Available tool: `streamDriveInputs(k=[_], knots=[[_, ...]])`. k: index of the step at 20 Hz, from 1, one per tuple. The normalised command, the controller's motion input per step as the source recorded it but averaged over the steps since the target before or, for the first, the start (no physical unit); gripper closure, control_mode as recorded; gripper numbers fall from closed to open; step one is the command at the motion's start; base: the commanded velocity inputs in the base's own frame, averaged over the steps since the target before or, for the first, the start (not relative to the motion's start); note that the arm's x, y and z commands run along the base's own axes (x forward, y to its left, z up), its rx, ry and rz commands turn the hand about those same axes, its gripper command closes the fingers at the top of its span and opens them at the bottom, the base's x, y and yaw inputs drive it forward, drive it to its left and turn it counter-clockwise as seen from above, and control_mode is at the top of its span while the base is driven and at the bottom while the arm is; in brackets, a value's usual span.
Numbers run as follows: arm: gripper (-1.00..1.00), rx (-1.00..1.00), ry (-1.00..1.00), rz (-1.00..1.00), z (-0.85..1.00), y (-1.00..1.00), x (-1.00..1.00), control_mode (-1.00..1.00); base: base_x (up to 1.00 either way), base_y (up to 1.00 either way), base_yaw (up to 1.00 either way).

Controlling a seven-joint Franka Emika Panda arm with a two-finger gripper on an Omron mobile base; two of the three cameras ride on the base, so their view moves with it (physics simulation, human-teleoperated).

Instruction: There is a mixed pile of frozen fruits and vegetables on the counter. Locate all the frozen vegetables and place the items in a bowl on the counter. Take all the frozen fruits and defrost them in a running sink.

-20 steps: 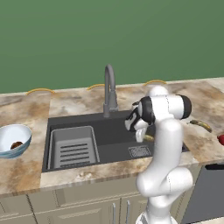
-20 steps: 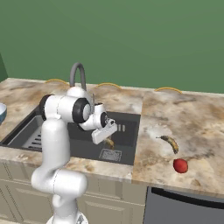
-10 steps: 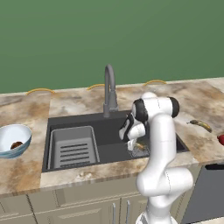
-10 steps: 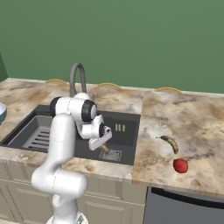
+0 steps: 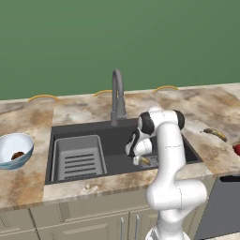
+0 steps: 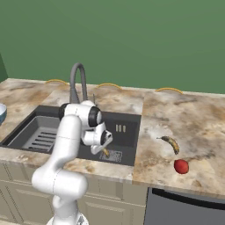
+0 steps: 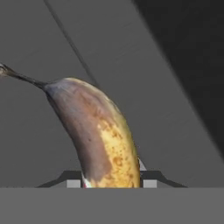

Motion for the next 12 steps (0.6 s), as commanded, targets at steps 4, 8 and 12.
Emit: streamDriveInputs(k=[4, 8, 12], knots=[[1.0, 0.0, -0.09, 0.0, -0.41, 0.05, 0.39, -1.0, 0.0, 0.0, 0.0], [1.0, 0.0, -0.02, 0.03, -0.44, 0.14, 0.35, -1.0, 0.0, 0.0, 0.0], [-1.0, 0.02, 0.01, 0.04, -0.38, 0.22, 0.2, -1.0, 0.0, 0.0, 0.0]])
